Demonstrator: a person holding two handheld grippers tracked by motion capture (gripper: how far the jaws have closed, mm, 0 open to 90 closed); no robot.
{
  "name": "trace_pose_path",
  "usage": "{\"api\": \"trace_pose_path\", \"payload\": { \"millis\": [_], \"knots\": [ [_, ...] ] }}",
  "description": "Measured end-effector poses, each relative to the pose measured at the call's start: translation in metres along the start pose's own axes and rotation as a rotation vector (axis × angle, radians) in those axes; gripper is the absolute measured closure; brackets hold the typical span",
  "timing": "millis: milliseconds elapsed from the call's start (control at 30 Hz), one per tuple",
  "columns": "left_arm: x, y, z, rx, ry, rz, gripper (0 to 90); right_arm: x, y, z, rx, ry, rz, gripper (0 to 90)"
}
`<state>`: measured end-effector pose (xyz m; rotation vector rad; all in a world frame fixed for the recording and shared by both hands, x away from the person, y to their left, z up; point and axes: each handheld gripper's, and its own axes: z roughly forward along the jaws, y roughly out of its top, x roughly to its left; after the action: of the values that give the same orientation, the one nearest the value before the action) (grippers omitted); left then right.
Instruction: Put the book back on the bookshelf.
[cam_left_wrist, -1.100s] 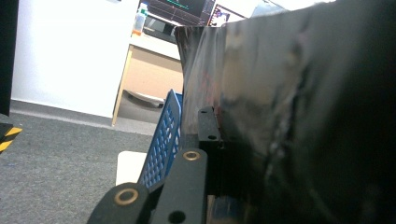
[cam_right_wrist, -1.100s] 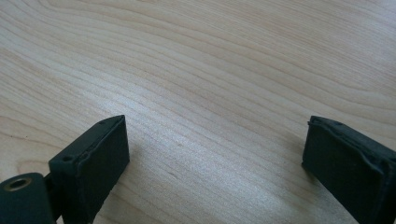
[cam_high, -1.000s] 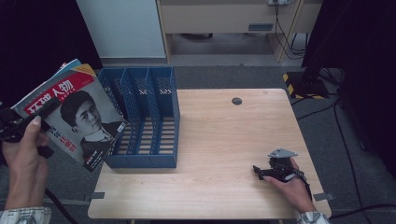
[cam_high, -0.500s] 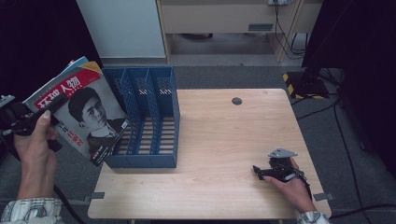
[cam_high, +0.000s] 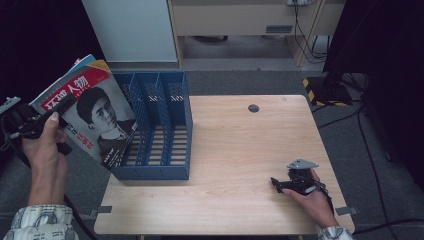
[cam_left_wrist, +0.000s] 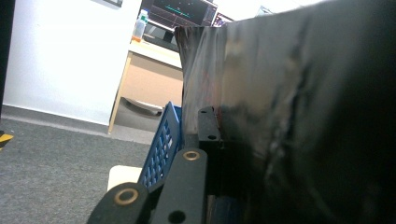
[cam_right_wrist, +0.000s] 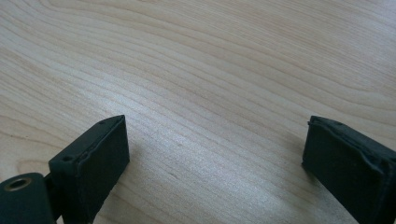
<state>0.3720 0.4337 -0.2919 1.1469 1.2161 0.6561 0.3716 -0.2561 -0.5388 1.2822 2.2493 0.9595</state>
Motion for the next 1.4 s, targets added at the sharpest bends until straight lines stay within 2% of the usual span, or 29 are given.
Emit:
{"api": "trace_pose_path", "payload": {
  "millis": [433, 1000, 1400],
  "knots": [
    [0.001, -0.006, 0.011, -0.010, -0.005, 0.001, 86.3, 0.000, 0.000, 0.000, 0.000, 0.000, 0.000, 7.4],
    [0.001, -0.005, 0.014, -0.023, -0.009, 0.001, 86.3, 0.000, 0.000, 0.000, 0.000, 0.000, 0.000, 7.5],
    [-0.001, -0.005, 0.017, -0.020, -0.007, 0.026, 86.3, 0.000, 0.000, 0.000, 0.000, -0.001, 0.000, 7.5]
  ]
}}
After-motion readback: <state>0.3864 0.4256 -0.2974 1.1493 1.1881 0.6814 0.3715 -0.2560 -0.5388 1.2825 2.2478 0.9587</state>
